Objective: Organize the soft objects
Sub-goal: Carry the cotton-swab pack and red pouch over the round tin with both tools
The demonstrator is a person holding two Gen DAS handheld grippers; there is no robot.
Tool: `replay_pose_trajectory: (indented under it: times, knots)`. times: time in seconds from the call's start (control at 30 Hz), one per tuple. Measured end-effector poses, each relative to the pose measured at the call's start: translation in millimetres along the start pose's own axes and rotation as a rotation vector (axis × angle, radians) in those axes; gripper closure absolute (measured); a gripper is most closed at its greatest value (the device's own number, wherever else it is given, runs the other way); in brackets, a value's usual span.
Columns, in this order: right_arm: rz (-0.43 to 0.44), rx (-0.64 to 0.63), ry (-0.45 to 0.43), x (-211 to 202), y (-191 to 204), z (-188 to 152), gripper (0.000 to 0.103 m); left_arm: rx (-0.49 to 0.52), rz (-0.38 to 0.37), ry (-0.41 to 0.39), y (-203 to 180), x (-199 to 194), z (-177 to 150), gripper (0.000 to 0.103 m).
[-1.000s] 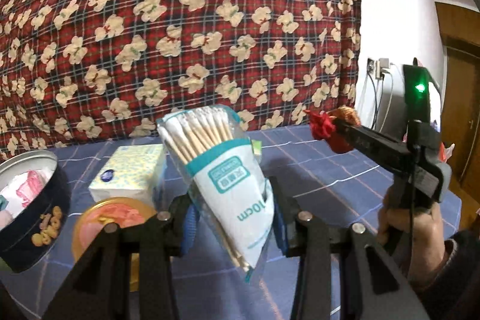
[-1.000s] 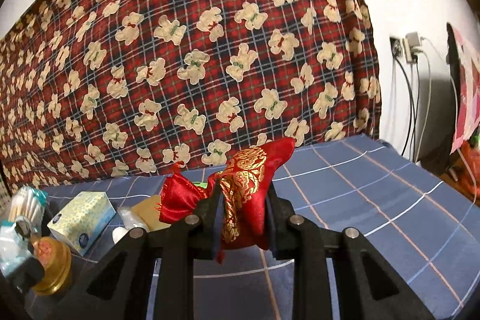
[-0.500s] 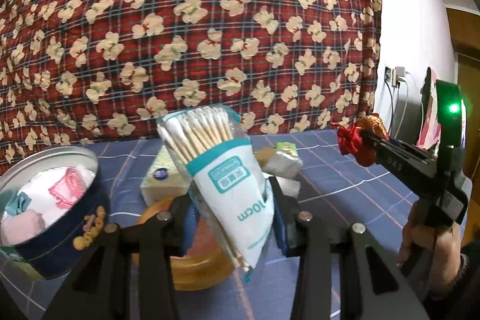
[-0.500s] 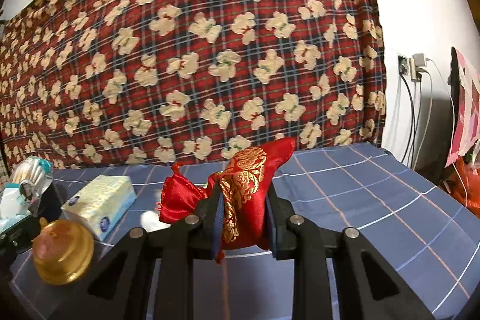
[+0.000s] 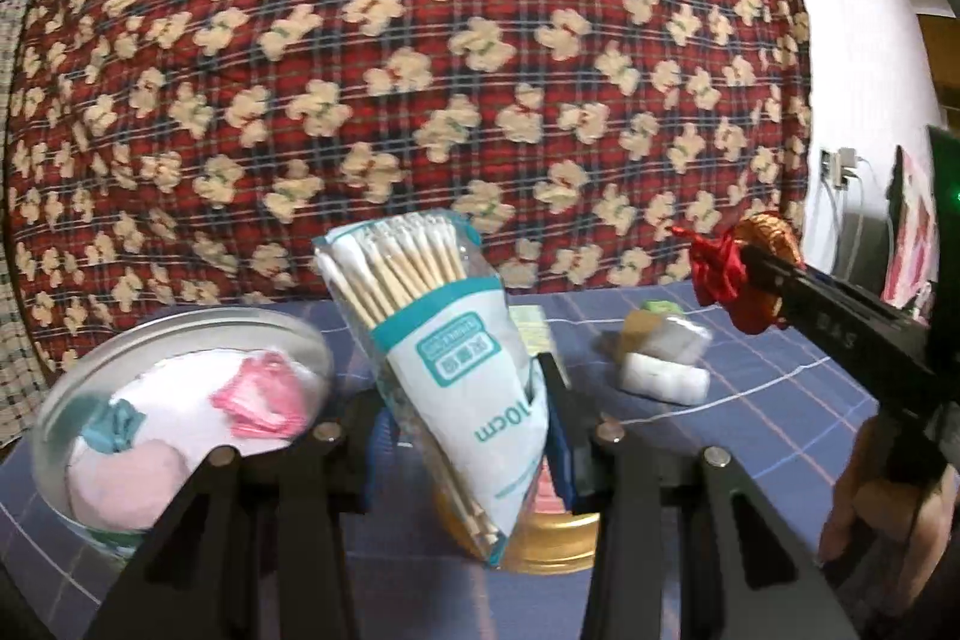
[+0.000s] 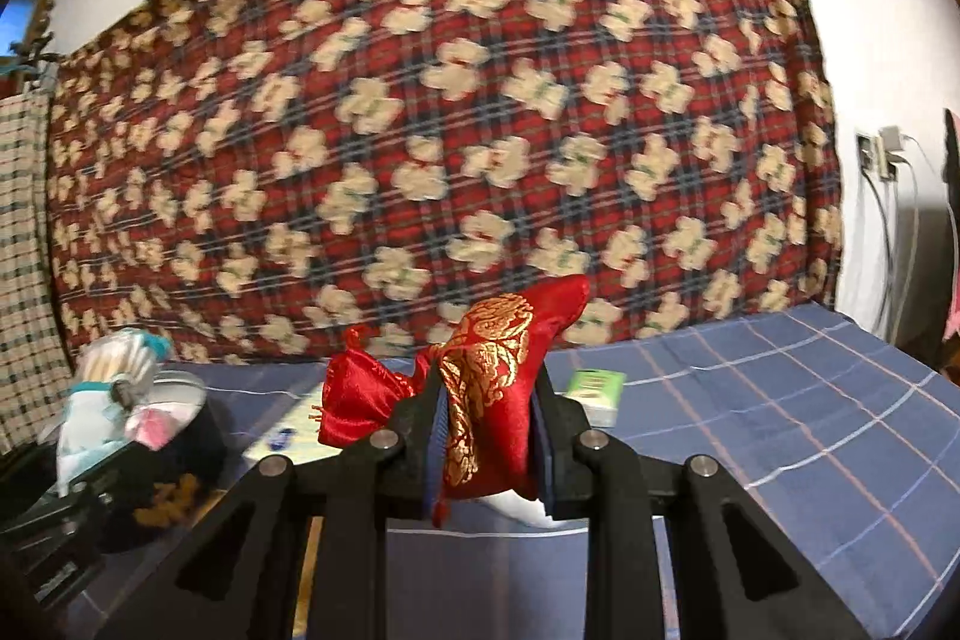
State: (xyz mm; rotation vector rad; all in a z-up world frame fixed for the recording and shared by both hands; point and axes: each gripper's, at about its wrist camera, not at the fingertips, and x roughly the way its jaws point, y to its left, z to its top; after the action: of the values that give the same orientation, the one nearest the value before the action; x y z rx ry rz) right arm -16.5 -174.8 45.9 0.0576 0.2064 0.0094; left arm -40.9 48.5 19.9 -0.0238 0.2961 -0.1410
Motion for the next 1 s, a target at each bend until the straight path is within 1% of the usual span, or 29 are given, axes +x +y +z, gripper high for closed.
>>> replay_pose_trajectory:
  times: [0.1,0.27,0.53,0.8,1.0]
  knots:
    - [0.044,-0.008,-0.013,-3.5,22.2,-1.4,0.077,-0.011,0.043,-0.006,19.0,-1.7,-1.1,0.062]
    - [0.113,-0.014,-0.009,-2.4,55.6,-4.4,0.077,-0.040,0.097,0.002,46.4,-2.4,-1.9,0.062]
    - [0.207,-0.024,-0.005,1.5,103.8,-4.9,0.077,-0.049,0.169,0.018,77.4,-4.0,-4.8,0.062]
    - [0.277,-0.048,0.008,6.0,145.3,-5.8,0.077,-0.089,0.225,0.053,112.0,-5.4,-4.8,0.062]
    - [0.327,-0.041,0.024,10.3,171.7,-7.1,0.077,-0.116,0.287,0.063,137.6,-10.1,-7.3,0.062]
